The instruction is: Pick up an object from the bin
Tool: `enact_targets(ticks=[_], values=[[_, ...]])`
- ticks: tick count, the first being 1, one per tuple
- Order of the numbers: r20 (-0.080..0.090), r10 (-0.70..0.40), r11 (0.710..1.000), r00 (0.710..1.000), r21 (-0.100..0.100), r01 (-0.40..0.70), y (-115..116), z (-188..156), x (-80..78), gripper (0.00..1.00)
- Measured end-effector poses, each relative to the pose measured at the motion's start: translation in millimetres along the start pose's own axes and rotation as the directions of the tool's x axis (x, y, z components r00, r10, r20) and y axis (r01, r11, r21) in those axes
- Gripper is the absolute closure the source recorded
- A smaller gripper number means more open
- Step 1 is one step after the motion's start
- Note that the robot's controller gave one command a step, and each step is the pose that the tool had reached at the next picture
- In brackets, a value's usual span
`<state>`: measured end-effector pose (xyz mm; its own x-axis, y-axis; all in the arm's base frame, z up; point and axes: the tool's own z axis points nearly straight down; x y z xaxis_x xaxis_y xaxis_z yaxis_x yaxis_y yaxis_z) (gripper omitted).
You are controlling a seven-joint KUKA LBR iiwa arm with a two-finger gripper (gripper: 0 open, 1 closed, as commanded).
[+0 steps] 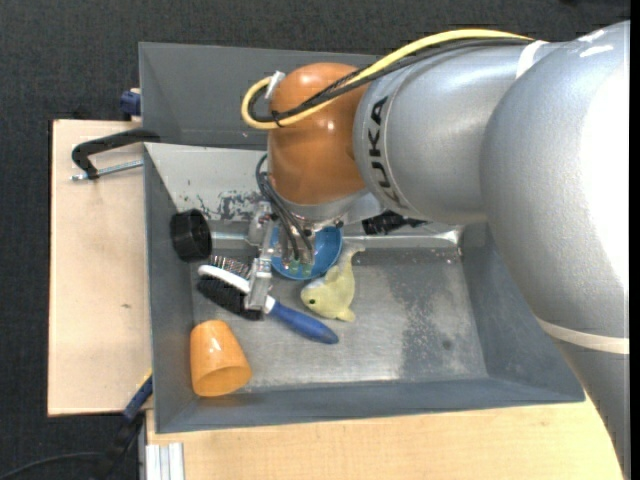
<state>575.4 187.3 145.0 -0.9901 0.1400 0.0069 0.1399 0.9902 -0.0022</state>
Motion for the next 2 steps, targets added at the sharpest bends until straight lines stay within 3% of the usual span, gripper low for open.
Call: enact_targets(ticks=[1,2], values=[[0.002,-0.16,0.987,0.987,0.0,0.16,-33.9,74.6,-6.5,0.0],[0.005,-0.16,0.987,0.987,-0.002,0.16,-32.7,72.4,-6.9,1.0]])
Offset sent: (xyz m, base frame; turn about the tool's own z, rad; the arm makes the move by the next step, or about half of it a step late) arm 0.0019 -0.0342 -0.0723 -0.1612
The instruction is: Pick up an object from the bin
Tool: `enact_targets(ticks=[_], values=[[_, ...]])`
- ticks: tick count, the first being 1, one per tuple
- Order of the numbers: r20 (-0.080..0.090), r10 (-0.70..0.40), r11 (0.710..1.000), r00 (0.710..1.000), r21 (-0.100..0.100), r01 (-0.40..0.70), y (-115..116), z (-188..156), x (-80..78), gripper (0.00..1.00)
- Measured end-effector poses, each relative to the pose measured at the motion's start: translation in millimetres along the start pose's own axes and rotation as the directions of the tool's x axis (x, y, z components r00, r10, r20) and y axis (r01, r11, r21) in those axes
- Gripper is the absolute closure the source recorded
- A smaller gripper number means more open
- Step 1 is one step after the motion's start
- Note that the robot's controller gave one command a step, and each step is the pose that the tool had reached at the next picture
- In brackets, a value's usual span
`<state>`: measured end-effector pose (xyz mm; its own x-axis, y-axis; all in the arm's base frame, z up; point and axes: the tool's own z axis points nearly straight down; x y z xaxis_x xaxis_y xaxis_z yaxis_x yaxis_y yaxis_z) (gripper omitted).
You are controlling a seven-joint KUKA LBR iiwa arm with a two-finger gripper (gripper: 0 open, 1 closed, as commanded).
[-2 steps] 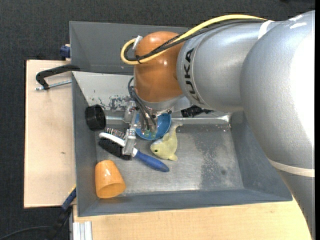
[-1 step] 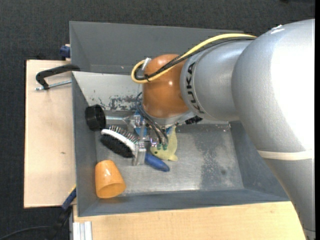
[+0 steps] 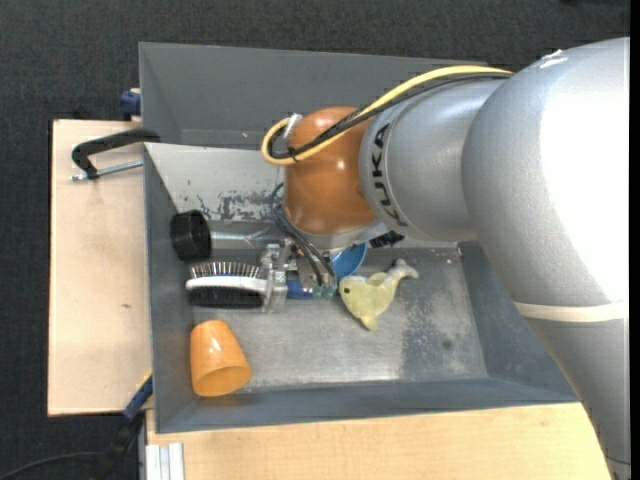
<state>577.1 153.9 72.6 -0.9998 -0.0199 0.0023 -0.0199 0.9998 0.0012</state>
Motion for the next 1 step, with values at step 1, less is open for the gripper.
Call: enact_targets(ticks=[1], values=[[0.016,-0.045,0.999,0.999,-0.002,0.045,8.5,-172.1,-17.8,1.0]])
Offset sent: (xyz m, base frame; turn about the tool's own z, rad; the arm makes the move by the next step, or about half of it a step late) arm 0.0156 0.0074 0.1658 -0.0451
